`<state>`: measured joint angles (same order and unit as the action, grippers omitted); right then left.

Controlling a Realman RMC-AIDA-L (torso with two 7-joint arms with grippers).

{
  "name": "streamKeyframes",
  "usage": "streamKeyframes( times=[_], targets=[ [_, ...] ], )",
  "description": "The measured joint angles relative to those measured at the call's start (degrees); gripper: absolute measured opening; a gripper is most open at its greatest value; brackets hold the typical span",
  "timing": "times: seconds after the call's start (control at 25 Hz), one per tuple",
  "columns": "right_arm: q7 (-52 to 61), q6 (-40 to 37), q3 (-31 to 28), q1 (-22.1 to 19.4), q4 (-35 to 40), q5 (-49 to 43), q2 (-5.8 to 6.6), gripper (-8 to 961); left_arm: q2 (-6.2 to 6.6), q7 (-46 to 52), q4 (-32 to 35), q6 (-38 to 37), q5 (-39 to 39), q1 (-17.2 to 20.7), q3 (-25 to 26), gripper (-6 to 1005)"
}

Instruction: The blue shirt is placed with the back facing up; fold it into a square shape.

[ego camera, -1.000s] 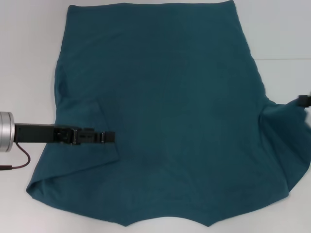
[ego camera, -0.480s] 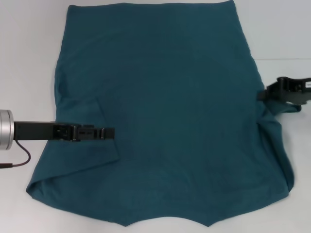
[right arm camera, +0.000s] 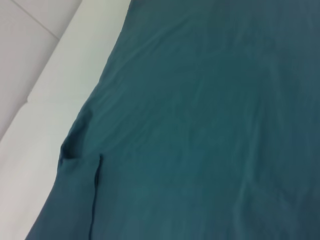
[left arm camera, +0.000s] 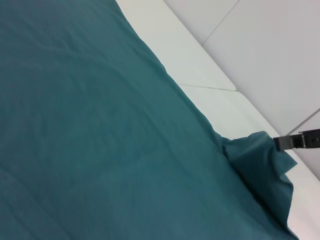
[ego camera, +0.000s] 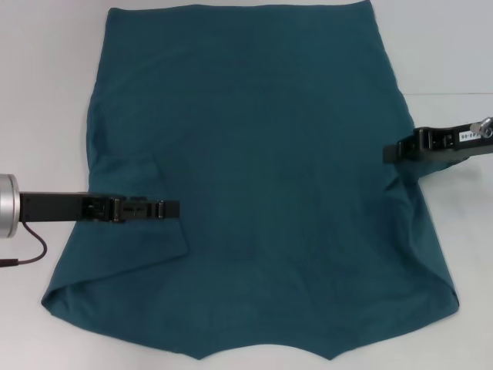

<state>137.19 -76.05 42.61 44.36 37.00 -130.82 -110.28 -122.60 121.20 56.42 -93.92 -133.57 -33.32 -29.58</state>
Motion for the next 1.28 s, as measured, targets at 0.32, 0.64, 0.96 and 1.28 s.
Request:
streamKeyframes(
  times=[0.32,0.64,0.96,1.28],
  targets=[
    [-2.56,-0.09,2.31,-0.01,0.09,0.07,-0.02,3,-0.07,0.00,-0.06,0.52,0.01,-0.11,0.05,919],
    [-3.32,0.38,2.22,0.40,-0.01,0.28,-0.24,2,-0.09,0.04,-0.09,0.52,0.51,0.19,0.04,919],
    [-4.31,0.52,1.85,1.15,-0.28,0.93,-1.41,78,-0.02,0.09,-0.09,0.58,0.51,0.24,0.05,919],
    [-5.63,-2.38,1.40,0.78,0.01,3.98,-0.77,339,0.28,1.82,-0.08,0.54,0.56,0.75,2.14,919]
  ],
)
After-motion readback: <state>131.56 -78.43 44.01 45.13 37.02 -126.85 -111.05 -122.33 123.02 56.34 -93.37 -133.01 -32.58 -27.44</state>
